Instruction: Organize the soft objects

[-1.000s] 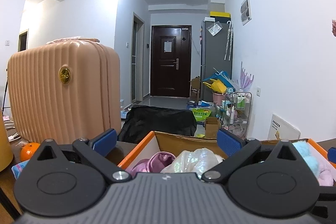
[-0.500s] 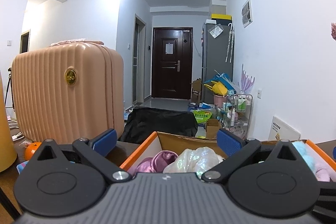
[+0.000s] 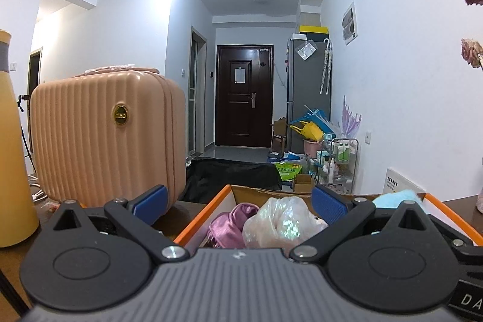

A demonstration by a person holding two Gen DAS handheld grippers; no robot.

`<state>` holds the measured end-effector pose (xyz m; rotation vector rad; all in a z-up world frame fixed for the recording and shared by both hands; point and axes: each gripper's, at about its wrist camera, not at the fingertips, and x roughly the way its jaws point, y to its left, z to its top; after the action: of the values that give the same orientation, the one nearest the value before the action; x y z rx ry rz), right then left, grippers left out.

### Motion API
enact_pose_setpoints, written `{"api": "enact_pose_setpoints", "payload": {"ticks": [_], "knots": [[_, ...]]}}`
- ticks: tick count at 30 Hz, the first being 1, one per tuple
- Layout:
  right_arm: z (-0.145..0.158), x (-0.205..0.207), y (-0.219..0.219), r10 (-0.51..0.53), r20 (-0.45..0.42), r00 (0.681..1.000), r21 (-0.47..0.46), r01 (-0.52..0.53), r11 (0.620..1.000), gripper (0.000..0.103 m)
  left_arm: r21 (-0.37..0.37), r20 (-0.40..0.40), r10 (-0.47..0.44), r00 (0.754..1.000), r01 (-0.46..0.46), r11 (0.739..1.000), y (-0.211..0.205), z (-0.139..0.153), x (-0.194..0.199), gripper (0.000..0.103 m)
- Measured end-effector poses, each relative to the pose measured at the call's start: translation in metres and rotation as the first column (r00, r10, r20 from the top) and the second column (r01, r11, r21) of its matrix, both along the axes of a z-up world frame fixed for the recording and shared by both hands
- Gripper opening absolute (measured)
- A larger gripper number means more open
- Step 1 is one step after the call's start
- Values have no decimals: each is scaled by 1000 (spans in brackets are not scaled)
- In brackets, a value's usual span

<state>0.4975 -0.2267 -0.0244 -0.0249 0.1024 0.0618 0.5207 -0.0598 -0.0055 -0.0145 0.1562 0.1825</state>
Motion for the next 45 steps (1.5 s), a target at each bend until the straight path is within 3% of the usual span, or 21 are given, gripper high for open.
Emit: {"api": "enact_pose_setpoints", "payload": {"ticks": [17, 35, 45], "knots": [[2, -75, -19, -47, 10, 999, 11, 47, 999, 103, -17, -17, -20, 1000, 20, 1000, 9, -2, -72, 103], [10, -183, -45, -53, -23, 998, 35, 53, 998, 103, -44, -66, -40, 997, 37, 998, 30, 5, -169, 103], [25, -250, -62, -26, 9, 1000, 95, 25, 995, 103, -2, -69, -101, 993, 101, 995, 24, 10, -236, 103]]}}
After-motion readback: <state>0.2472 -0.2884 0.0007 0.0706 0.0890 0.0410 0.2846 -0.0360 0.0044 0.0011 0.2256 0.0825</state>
